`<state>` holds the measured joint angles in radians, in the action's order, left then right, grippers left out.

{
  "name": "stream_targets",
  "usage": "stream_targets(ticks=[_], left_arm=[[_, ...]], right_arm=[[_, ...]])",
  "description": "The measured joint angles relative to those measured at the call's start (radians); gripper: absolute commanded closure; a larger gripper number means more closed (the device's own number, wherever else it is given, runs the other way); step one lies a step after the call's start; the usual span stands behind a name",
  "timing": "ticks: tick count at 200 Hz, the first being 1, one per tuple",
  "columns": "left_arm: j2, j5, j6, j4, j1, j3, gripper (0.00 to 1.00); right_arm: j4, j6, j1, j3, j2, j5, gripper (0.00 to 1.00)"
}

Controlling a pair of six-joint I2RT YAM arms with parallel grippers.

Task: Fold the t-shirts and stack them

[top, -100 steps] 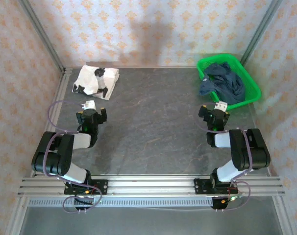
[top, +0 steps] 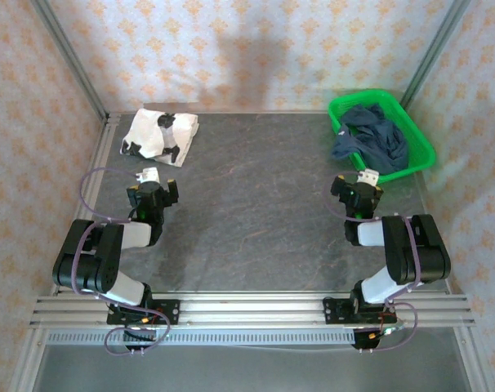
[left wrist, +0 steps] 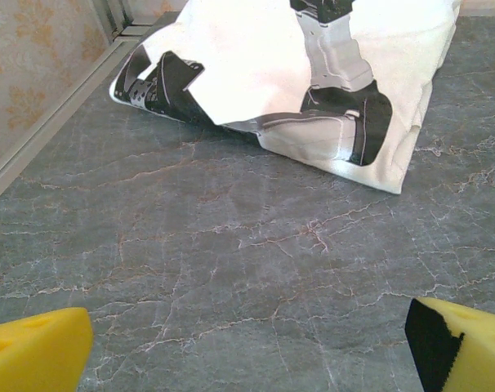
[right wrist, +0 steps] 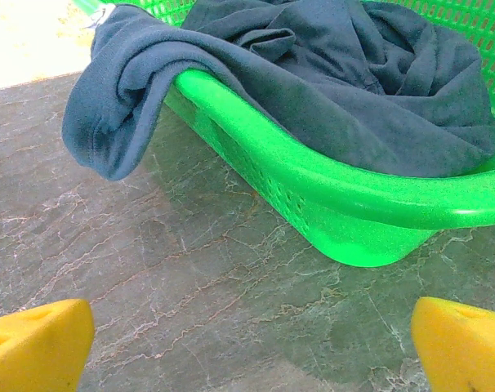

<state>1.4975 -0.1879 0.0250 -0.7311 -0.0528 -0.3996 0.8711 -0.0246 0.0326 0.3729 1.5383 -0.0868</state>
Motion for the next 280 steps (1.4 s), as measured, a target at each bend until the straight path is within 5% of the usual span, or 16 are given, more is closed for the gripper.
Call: stream_targets(ticks=[47, 113, 159, 206, 280], left_arm=[[-0.005, 0.001, -0.001, 0.043, 0.0, -0.017, 0.0], [-0.319, -0.009, 0.031, 0.515, -0.106, -0.319, 0.0], [-0.41, 0.046, 0.194, 0.858, -0.145, -0.482, 0.0], [-0.262, 0.217, 0.298, 1.221, -0.151, -0.849, 0.0], [-0.075, 0.394, 0.314, 1.493, -0.274, -1.204, 0.0]], right_arm=[[-0.05, -0.004, 0.005, 0.006, -0.023, -0.002, 0.01], [-0.642, 0.105, 0.046, 0.166, -0.563, 0.092, 0.0], [-1.069, 0.302, 0.058, 0.335, -0.687, 0.25, 0.01], [-1.418, 0.478, -0.009, 0.76, -0.429, 0.404, 0.0], [-1.654, 0.568, -0.245, 1.377, 0.201, 0.562, 0.1]])
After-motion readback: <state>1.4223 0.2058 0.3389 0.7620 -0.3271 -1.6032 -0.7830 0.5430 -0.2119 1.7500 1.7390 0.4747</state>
